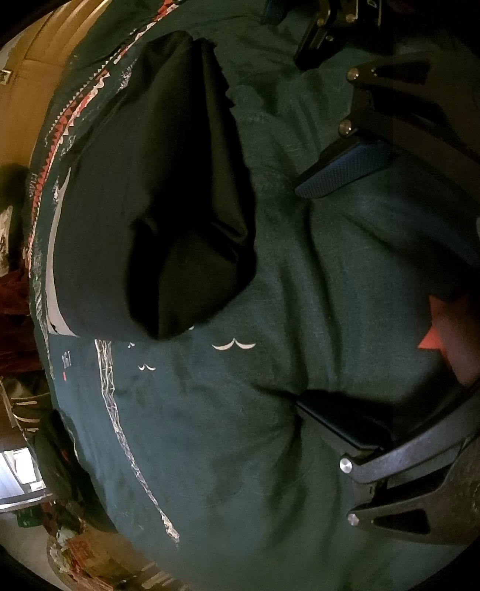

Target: Fold large clothes

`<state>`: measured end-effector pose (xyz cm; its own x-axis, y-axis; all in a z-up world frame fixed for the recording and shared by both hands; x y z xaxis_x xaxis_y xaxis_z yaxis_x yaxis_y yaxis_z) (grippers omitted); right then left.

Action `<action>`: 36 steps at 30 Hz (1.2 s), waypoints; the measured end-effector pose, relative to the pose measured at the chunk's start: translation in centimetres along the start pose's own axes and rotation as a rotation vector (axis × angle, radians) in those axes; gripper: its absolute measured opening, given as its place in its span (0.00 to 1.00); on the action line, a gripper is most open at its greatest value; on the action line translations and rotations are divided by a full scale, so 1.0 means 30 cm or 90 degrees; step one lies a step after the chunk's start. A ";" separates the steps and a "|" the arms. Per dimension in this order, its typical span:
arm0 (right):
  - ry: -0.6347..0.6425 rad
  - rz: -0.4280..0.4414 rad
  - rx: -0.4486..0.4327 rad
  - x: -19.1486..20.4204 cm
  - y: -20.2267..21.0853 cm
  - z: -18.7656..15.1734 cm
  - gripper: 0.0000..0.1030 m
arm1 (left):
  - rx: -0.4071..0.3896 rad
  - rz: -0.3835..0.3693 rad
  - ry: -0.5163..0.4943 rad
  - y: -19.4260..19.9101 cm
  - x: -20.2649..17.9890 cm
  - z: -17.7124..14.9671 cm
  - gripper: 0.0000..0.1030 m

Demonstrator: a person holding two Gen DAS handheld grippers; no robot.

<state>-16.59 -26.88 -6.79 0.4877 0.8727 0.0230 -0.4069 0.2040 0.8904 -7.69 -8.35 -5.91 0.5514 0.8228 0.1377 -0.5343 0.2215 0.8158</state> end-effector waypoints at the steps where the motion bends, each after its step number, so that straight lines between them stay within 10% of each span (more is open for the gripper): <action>1: 0.001 0.000 0.001 0.000 0.000 0.000 1.00 | 0.002 0.000 -0.004 0.002 0.001 0.003 1.00; 10: 0.025 -0.006 -0.026 0.019 0.084 0.028 1.00 | -0.046 0.026 -0.034 0.192 0.042 0.032 1.00; 21: -0.007 0.070 -0.170 0.127 0.568 0.193 1.00 | -0.174 0.041 0.068 0.620 0.172 0.164 1.00; 36: -0.004 0.027 -0.221 0.160 0.763 0.167 1.00 | -0.160 0.050 0.043 0.660 0.062 0.242 1.00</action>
<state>-19.68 -20.26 15.97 0.4687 0.8813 0.0603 -0.6653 0.3072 0.6805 -12.60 -6.24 14.58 0.4625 0.8737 0.1508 -0.7205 0.2712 0.6383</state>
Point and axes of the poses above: each gripper's, at about its wrist camera, not at the fingertips, and y roughly against the way its jaws point, x to its left, z to its top, the point moved 6 cm from there along -y, roughly the way its jaws point, and after that the axes turned 7 degrees about -y, right-handed, at the moved point
